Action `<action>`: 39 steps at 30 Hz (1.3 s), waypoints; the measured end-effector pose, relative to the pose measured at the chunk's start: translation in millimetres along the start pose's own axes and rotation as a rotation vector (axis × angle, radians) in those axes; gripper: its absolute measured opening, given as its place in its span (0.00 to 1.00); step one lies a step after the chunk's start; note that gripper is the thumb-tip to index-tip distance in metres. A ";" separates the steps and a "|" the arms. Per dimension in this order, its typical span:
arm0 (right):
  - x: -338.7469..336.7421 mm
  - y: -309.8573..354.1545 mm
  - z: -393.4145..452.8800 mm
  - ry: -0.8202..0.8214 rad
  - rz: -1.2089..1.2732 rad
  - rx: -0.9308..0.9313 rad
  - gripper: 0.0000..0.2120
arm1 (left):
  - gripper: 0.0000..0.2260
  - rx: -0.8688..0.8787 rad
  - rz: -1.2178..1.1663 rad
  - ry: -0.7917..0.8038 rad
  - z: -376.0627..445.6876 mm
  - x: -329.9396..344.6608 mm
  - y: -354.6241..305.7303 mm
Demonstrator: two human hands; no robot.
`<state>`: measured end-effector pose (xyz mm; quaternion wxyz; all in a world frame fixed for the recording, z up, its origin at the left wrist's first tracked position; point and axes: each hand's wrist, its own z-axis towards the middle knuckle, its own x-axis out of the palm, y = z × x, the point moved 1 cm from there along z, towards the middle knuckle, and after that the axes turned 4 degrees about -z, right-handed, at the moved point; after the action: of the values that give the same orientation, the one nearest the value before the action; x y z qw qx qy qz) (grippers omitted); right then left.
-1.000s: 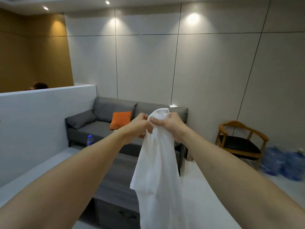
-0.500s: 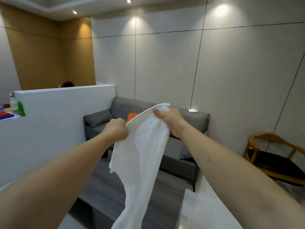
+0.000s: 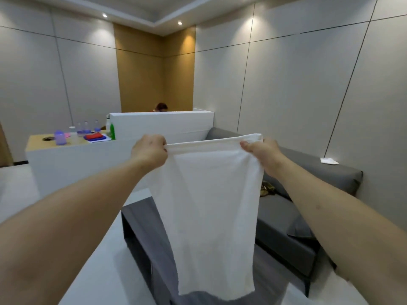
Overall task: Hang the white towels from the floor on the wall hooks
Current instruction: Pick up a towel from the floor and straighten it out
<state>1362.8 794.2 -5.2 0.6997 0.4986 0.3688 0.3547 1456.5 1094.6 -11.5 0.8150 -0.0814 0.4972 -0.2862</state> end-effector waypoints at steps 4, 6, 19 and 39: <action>9.2 -11.3 41.5 0.038 -0.002 0.016 0.18 | 0.03 -0.062 0.052 -0.028 14.5 12.2 13.9; 18.6 -18.9 61.9 0.047 -0.003 0.024 0.19 | 0.03 -0.087 0.074 -0.055 25.5 18.8 20.7; 133.8 -85.0 258.9 0.034 -0.394 -0.037 0.13 | 0.07 -0.201 0.316 -0.022 172.9 88.3 122.0; 189.0 -80.3 427.2 0.140 -0.116 -0.161 0.08 | 0.07 -0.210 0.291 -0.287 306.8 107.4 117.5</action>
<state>1834.7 751.0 -14.2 0.7293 0.3928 0.4151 0.3761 1801.4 1085.8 8.4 0.8970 -0.1333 0.4099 -0.0978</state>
